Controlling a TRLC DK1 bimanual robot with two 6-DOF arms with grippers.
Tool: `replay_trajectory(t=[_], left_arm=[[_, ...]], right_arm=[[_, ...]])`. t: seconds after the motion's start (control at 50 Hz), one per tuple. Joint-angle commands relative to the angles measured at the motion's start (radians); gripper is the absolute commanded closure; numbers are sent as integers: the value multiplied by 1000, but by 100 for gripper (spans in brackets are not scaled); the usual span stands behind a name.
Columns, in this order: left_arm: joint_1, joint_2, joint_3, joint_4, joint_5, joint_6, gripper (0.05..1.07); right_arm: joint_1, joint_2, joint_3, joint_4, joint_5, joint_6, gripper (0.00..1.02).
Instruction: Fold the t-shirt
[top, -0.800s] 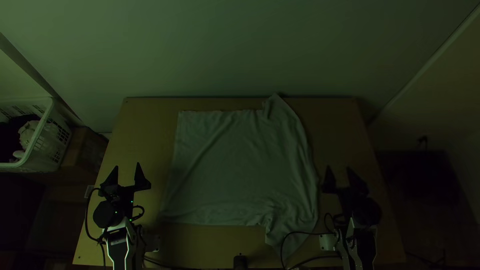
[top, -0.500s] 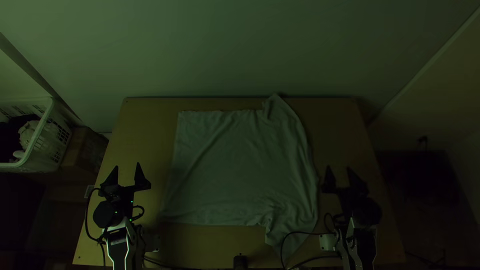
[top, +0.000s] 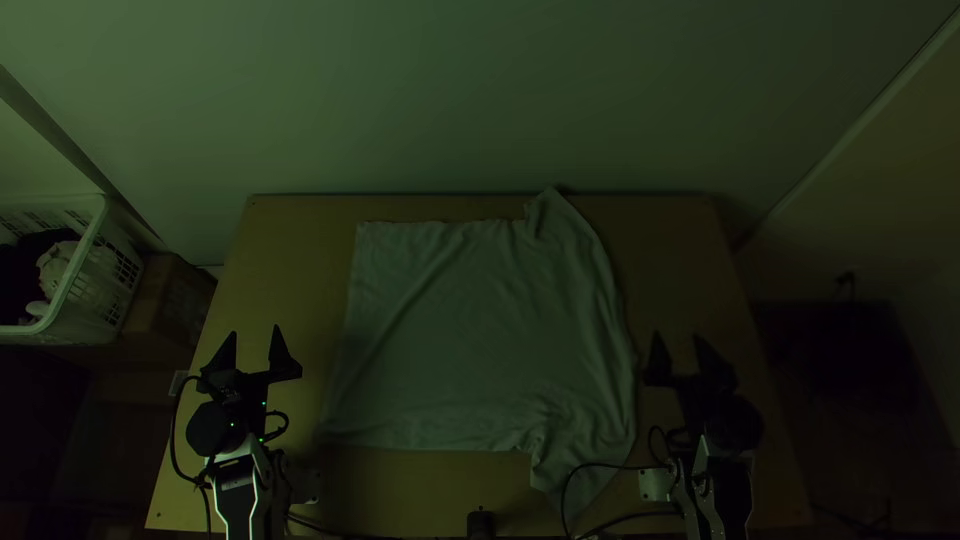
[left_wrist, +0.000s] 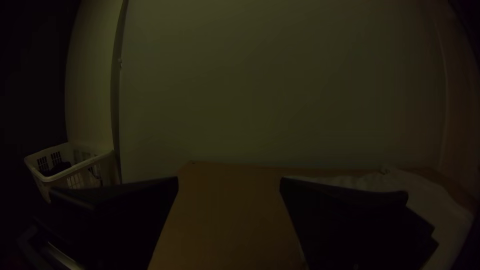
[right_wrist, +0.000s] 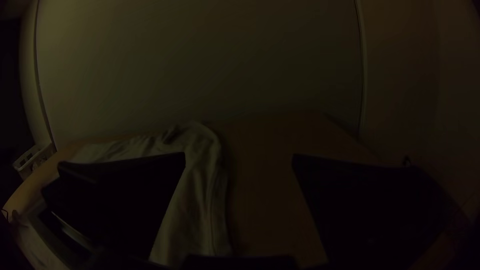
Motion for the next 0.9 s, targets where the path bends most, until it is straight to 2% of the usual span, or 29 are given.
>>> replay_trajectory(t=[0.0,0.08,0.2,0.42,0.74,0.88], left_arm=[[6,-4,-52,-14,1,-3,10],[6,-4,-52,-14,-2,5,10],[7,-6,-52,-17,-19,11,10],[15,-4,-49,-17,-26,42,10],[12,-3,-3,54,-26,48,10],[1,31,50,79,-25,57,10]], right_arm=[[5,-2,-15,1,8,7,4],[8,-4,-15,1,8,7,4],[8,-4,-16,7,6,44,4],[27,-2,-10,25,8,39,4],[14,28,59,179,11,-42,4],[16,142,129,222,9,-58,4]])
